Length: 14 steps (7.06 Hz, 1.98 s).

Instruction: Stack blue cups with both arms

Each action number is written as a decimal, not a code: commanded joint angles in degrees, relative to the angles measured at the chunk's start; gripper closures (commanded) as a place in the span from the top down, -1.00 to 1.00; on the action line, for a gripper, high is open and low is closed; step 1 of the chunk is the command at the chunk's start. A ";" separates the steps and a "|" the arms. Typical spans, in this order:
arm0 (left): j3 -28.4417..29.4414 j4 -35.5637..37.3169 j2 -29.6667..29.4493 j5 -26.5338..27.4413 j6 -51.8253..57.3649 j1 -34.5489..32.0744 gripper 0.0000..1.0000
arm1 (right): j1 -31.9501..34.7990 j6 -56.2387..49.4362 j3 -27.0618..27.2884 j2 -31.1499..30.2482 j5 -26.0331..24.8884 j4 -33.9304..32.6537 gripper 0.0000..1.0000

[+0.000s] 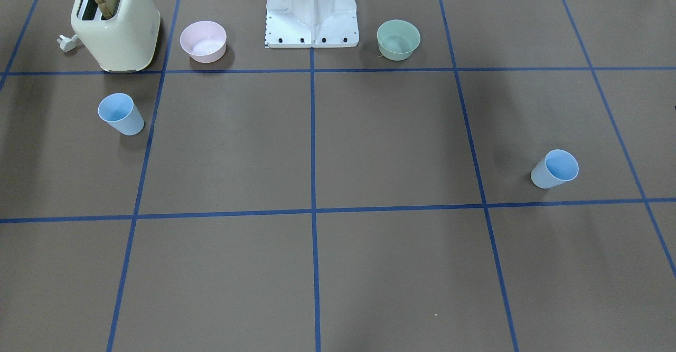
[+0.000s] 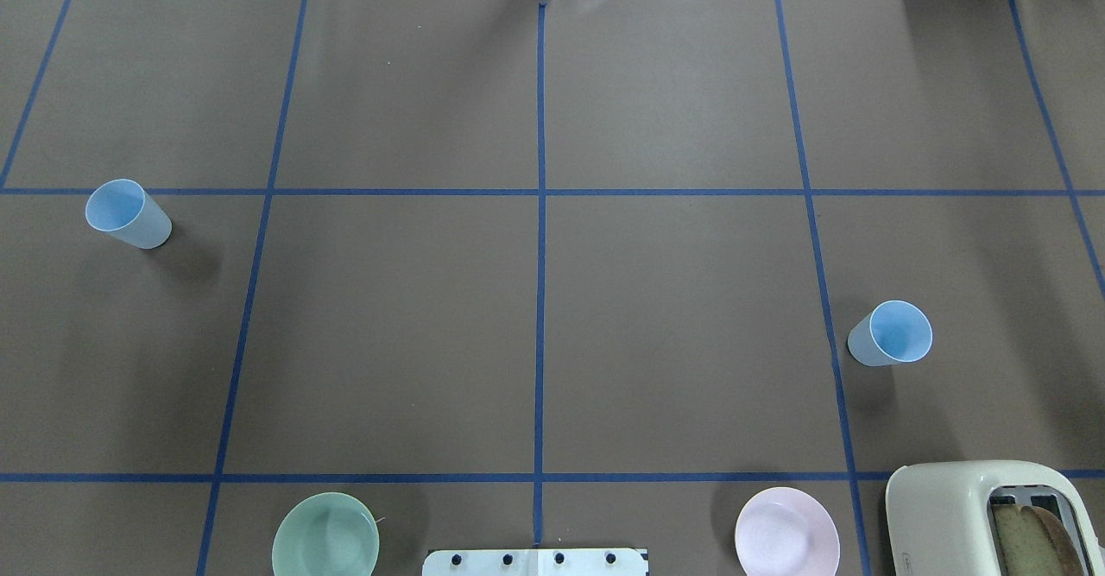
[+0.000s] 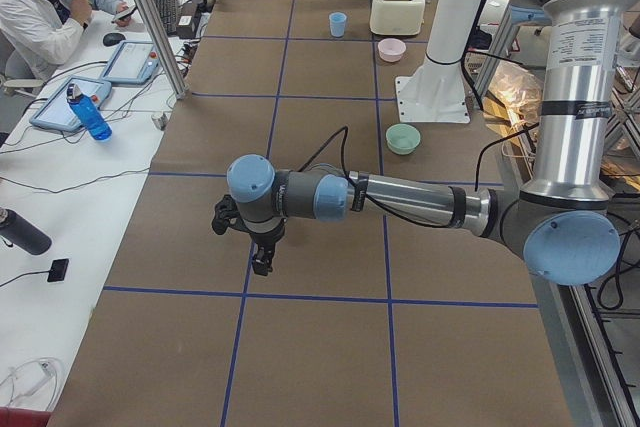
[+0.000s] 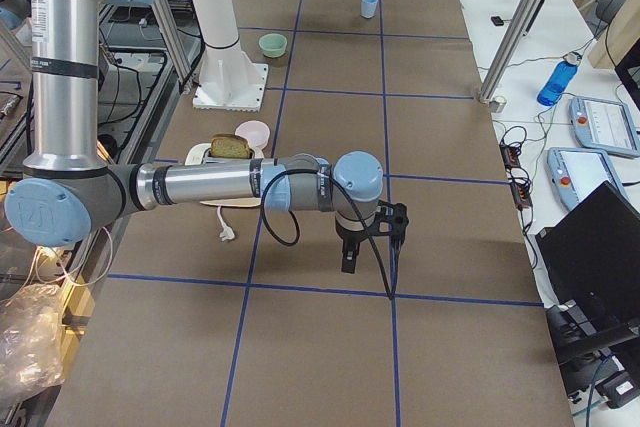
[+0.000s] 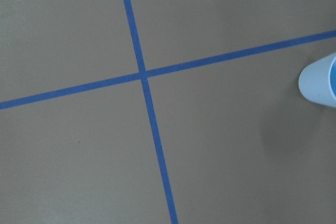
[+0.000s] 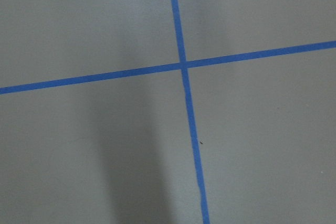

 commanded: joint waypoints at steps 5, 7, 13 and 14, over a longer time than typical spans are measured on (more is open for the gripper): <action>4.81 -17.60 -3.17 -0.17 -20.68 14.22 0.93 | -12.92 9.01 2.75 -8.02 2.83 25.43 0.99; 6.41 -17.69 -5.02 0.18 -22.34 14.83 0.93 | -21.61 20.63 3.27 -8.66 -4.01 32.18 0.99; 15.63 -25.58 -9.42 0.36 -27.62 19.83 0.74 | -30.61 37.19 4.85 -7.87 -8.34 37.99 1.00; 15.47 -25.60 -9.60 0.36 -28.06 19.93 0.64 | -30.97 37.20 4.85 -7.87 -8.61 37.99 1.00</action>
